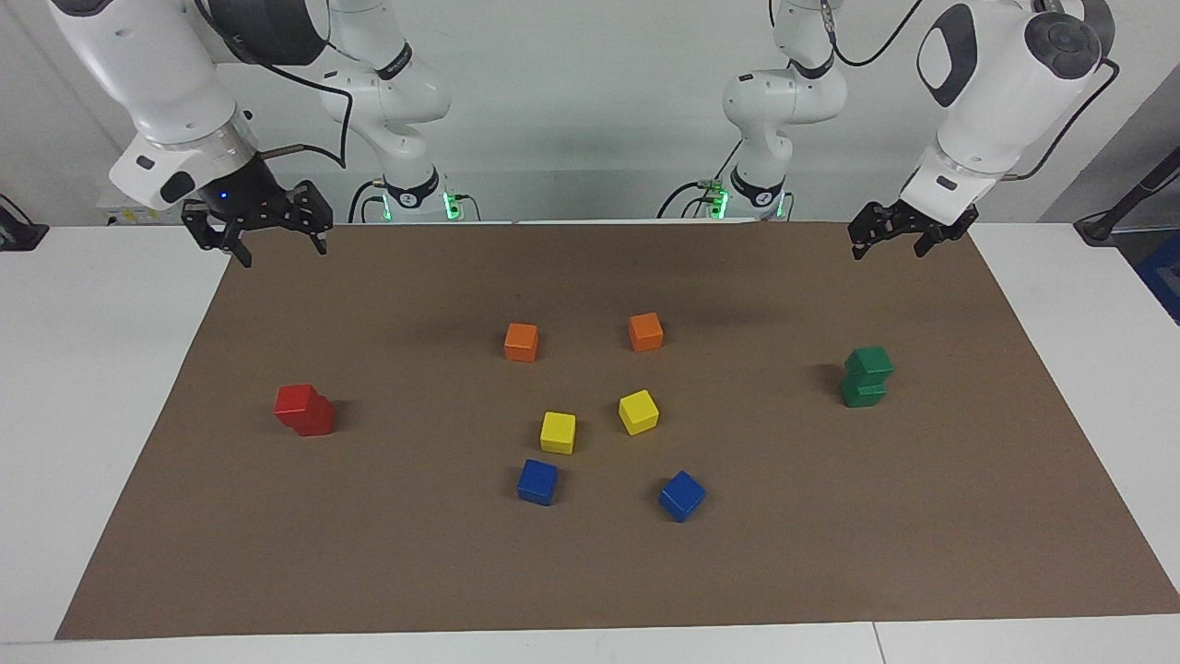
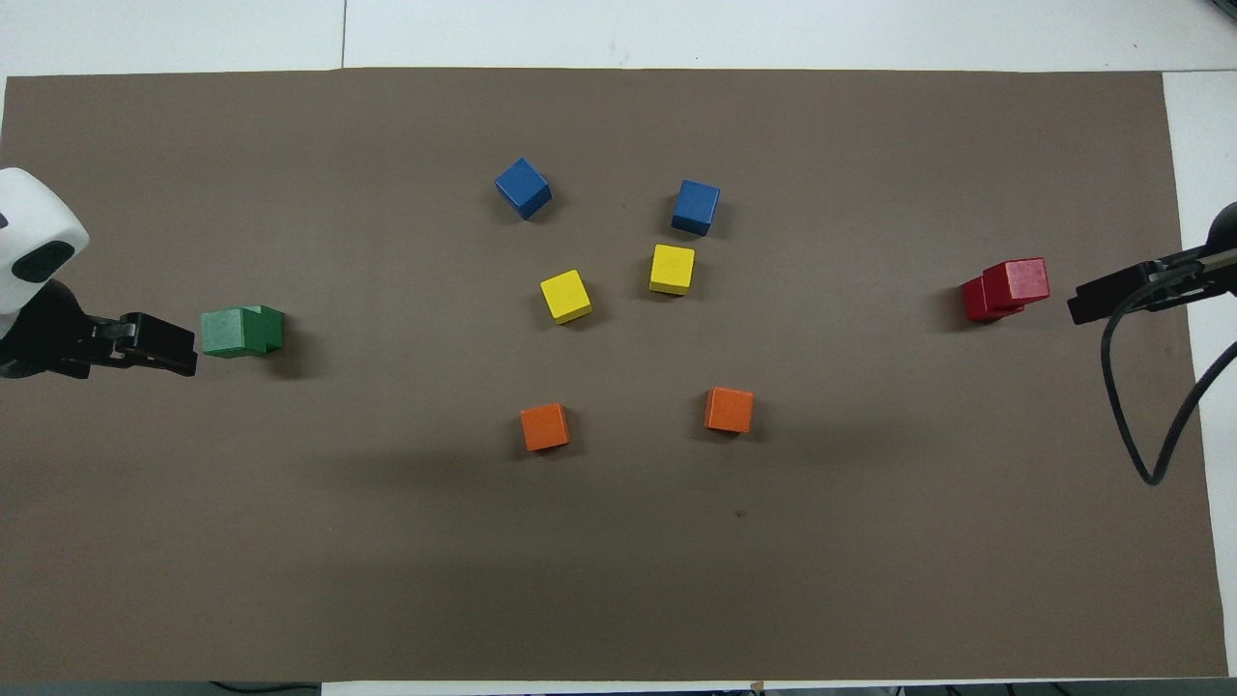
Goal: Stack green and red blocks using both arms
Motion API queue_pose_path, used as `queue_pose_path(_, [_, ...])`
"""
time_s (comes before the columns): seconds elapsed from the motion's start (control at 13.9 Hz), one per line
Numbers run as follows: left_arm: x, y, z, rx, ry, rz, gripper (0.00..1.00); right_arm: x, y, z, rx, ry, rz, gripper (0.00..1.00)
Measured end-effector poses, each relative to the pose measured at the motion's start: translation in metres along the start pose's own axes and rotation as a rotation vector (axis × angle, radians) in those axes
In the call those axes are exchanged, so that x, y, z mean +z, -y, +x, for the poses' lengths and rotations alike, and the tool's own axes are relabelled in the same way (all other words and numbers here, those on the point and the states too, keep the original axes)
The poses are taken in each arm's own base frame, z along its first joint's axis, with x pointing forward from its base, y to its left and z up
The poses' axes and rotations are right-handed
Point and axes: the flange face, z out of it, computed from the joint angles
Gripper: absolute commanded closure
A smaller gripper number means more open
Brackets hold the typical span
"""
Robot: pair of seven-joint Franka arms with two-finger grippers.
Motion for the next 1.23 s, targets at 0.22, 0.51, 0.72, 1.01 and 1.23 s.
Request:
queue_pose_path(0.22, [0.003, 0.001, 0.001, -0.003, -0.001, -0.001, 0.00, 0.002, -0.001, 0.000, 0.000, 0.005, -0.005, 0.00])
queue_pose_path(0.51, [0.002, 0.001, 0.003, -0.004, -0.018, -0.001, 0.00, 0.003, -0.001, 0.001, 0.047, 0.002, -0.031, 0.00])
queue_pose_path(0.72, [0.002, 0.002, 0.003, -0.005, -0.019, -0.001, 0.00, 0.005, -0.002, 0.002, 0.083, -0.007, -0.032, 0.00])
queue_pose_path(1.01, [-0.009, -0.002, 0.007, 0.001, -0.074, -0.003, 0.00, 0.007, -0.001, 0.003, 0.145, -0.013, -0.032, 0.00])
queue_pose_path(1.23, [-0.022, 0.001, 0.011, -0.004, -0.130, -0.008, 0.00, 0.008, -0.001, 0.004, 0.146, -0.022, -0.033, 0.00])
